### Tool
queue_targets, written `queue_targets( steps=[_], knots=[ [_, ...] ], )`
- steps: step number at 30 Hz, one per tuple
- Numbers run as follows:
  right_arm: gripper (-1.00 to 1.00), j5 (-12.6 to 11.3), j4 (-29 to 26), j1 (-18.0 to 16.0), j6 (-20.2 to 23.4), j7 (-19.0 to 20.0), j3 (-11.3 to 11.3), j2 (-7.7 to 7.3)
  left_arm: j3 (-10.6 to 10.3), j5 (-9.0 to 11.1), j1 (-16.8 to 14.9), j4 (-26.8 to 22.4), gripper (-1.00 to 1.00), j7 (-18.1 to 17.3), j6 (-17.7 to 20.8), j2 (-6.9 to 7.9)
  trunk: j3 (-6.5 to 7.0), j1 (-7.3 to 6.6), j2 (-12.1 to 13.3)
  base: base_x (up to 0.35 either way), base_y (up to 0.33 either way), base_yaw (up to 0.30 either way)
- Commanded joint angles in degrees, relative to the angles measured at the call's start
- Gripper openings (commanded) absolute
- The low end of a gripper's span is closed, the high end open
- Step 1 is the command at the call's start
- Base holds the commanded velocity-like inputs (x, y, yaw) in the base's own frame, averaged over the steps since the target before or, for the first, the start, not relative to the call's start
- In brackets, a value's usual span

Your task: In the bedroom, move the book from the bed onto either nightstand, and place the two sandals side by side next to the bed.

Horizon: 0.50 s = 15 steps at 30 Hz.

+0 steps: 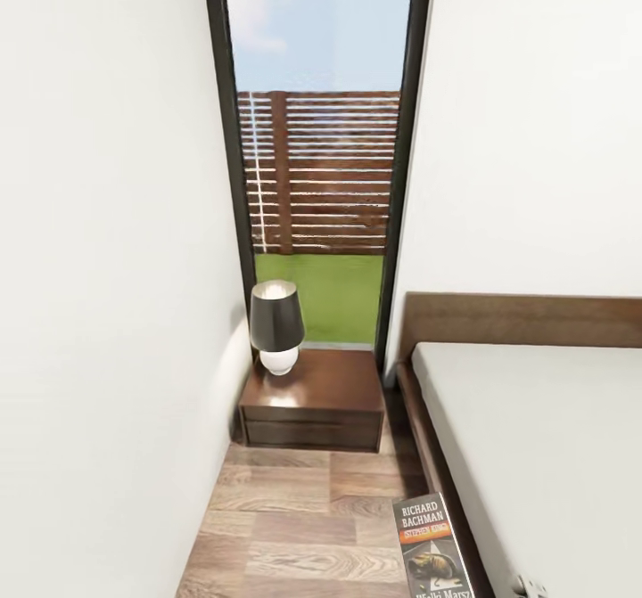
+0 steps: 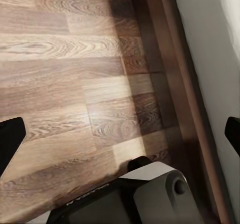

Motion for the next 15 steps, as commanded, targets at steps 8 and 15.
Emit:
queue_targets(
  steps=[8,15],
  knots=[
    [-1.0,-0.33,0.12,-0.1,0.13,0.14,-0.28,-0.01,-0.32,0.55,-0.06,0.12,1.0,-0.2,-0.11,0.03,-0.11,0.06,-0.11,0.329,0.0,0.0],
    [-1.0,-0.33,0.11,-0.1,0.13,0.14,-0.25,-0.01,-0.32,0.51,-0.06,0.12,1.0,-0.2,-0.11,0.02,-0.11,0.06,-0.11,0.329,0.0,0.0]
  ],
)
